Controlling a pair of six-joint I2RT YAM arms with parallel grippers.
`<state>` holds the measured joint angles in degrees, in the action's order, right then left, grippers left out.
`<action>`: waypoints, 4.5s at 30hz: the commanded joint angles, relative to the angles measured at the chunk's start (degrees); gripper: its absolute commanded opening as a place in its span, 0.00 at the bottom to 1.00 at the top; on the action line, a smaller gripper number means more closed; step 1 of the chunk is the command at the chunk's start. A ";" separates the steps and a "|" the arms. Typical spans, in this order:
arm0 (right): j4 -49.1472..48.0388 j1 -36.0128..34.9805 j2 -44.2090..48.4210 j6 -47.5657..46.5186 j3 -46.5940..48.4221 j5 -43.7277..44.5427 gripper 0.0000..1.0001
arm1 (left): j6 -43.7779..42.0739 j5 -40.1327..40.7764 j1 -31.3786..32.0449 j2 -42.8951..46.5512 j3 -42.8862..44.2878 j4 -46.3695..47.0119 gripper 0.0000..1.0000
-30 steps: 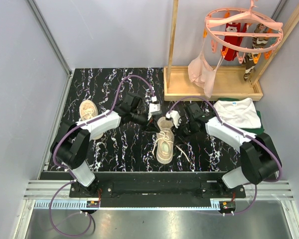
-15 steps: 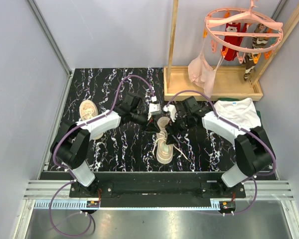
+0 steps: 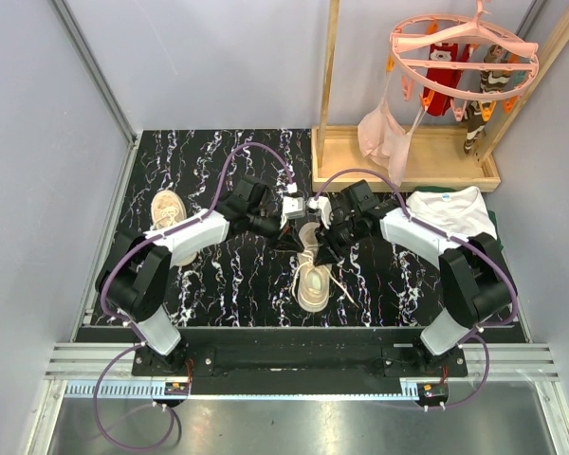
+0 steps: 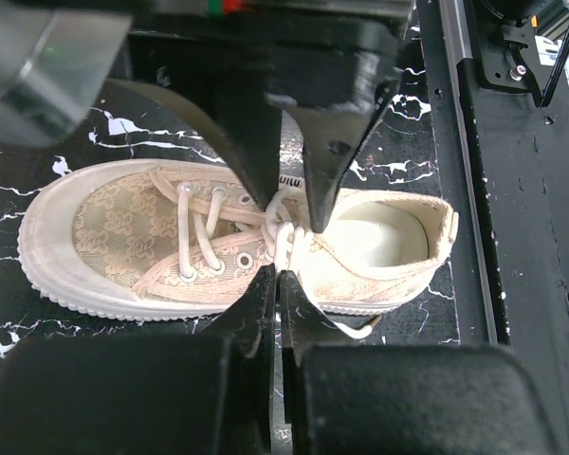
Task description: Tie the shoes
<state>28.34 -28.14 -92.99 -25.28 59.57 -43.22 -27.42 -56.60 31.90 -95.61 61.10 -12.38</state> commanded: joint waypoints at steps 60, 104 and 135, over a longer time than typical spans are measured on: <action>-14.08 -4.72 12.56 -10.04 -9.64 11.22 0.00 | 33.21 1.67 -1.40 11.41 -15.66 20.37 0.24; -43.45 -12.90 23.64 -16.82 -30.48 27.67 0.00 | 37.26 0.88 1.41 -12.05 7.19 7.37 0.17; -48.55 -13.52 22.77 -16.82 -31.88 27.84 0.00 | 39.72 -7.47 2.38 -13.81 6.31 9.91 0.31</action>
<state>-14.41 -40.91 -70.39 -41.71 27.40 -16.38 11.03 -58.67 33.34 -109.01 66.19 -5.10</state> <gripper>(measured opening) 0.010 0.289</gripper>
